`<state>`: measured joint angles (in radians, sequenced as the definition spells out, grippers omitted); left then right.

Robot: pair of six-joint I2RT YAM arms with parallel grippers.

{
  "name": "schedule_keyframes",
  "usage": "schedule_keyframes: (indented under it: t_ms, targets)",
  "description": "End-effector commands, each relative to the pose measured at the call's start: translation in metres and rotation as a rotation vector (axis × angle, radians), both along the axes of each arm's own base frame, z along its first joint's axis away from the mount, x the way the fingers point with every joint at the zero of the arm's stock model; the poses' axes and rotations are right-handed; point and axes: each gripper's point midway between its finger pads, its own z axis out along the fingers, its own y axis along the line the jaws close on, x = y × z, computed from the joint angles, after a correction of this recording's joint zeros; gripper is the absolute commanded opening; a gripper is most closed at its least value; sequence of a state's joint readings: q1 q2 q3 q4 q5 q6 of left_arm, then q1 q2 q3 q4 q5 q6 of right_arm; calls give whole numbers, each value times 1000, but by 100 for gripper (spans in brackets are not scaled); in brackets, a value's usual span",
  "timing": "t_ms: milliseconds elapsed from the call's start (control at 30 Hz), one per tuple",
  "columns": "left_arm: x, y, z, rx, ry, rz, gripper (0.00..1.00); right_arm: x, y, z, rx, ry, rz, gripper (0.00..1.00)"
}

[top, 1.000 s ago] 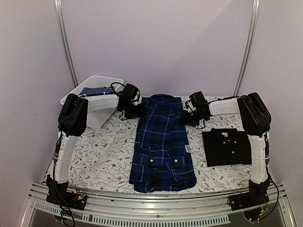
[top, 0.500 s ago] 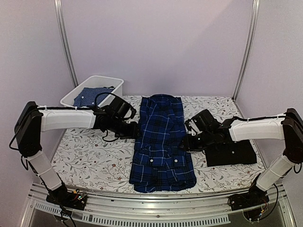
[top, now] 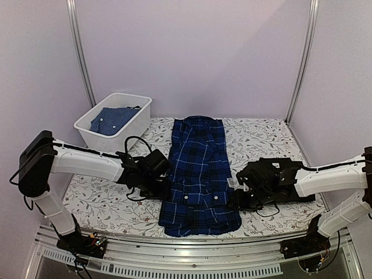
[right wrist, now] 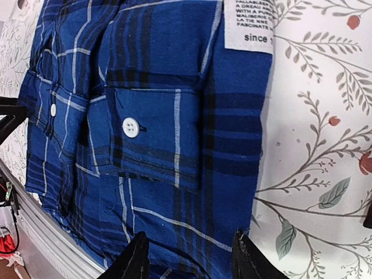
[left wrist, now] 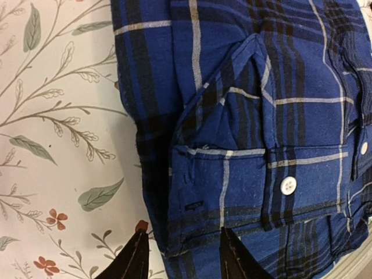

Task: Fold and stack the long sleeve shirts
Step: Pick up the rectangle-folded shirt from the center of the board.

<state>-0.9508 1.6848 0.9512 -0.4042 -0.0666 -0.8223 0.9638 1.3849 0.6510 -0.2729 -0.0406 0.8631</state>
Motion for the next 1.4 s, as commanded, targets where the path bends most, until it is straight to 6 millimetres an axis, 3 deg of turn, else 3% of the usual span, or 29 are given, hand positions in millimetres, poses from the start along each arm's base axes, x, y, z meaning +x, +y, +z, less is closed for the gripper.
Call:
schedule_keyframes:
  t_ms: [0,167,267,467,633,967,1267,1367]
  targets:
    - [9,-9,4,-11,-41,15,38,-2,-9,3,12,-5,-59,47]
    - [8,-20,2,4,-29,-17,9,4,2,21,45,-39,-34,47]
    - [3,-26,9,-8,-28,-35,0,8,17,30,69,-46,-1,47]
    - [-5,-29,14,-26,-15,-55,0,8,71,44,149,-44,80,46]
    - [-10,-28,10,-30,-1,-60,0,4,102,33,196,-1,113,43]
    - [-11,-26,12,-36,-3,-65,0,11,123,11,219,33,82,38]
    - [-12,-26,13,-41,-4,-70,0,16,117,-9,163,55,22,31]
    - [-13,-26,14,-44,-4,-74,0,18,118,-8,160,50,18,24]
